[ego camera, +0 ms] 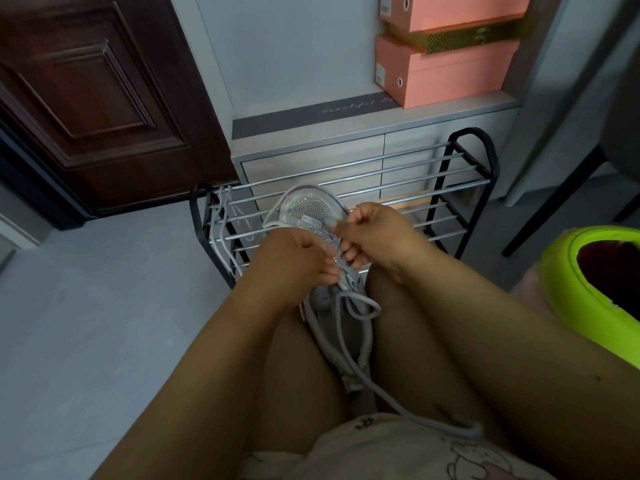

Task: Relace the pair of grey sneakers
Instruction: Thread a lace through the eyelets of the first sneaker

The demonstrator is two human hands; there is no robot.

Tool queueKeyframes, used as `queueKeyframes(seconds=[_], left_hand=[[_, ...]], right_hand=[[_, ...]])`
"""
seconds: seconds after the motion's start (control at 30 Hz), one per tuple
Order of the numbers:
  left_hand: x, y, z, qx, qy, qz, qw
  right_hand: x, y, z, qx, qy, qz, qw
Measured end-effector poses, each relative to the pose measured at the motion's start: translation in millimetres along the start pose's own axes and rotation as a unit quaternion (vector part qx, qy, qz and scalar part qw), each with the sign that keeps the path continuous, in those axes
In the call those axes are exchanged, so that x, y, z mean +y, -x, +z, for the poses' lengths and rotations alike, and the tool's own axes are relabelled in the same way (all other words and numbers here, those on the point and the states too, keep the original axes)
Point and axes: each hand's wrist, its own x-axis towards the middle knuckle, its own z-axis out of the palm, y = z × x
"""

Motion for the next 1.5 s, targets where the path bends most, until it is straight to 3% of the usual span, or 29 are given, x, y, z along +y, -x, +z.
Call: queueKeyframes(seconds=[0.13,0.23,0.4,0.6,0.83,0.97,1.03,1.13,1.3,1.5], left_hand=[[-2,-1,-3,0.030,-0.083,0.009,0.996],[-5,-2,-6,0.061,-0.268,0.051,0.960],[-4,0,9,0.080,-0.373,0.056,0.923],[-23,5,29,0.123,-0.194,0.059,0.971],[-35,13,46,0.160,-0.138,0.107,0.972],[-32,2,42,0.146,-0.073,0.062,0.985],[-30,-2,39,0.140,0.022,0.002,0.990],[-29,-4,36,0.113,0.146,-0.055,0.981],[-25,1,34,0.094,0.195,-0.076,0.973],[-24,3,34,0.097,0.207,-0.059,0.972]], right_hand=[[0,-6,8,0.063,0.036,0.008,0.997],[2,-7,8,0.064,-0.017,0.029,0.997],[3,-10,8,0.045,-0.059,0.075,0.994],[4,-13,6,0.060,-0.112,0.092,0.988],[5,-4,4,0.082,-0.197,0.073,0.974],[8,8,-3,0.035,-0.265,0.072,0.961],[10,12,-9,0.020,-0.241,0.033,0.970],[11,14,-19,0.022,-0.118,-0.054,0.991],[11,14,-23,0.011,0.020,-0.143,0.989],[8,11,-20,-0.008,0.059,-0.160,0.985]])
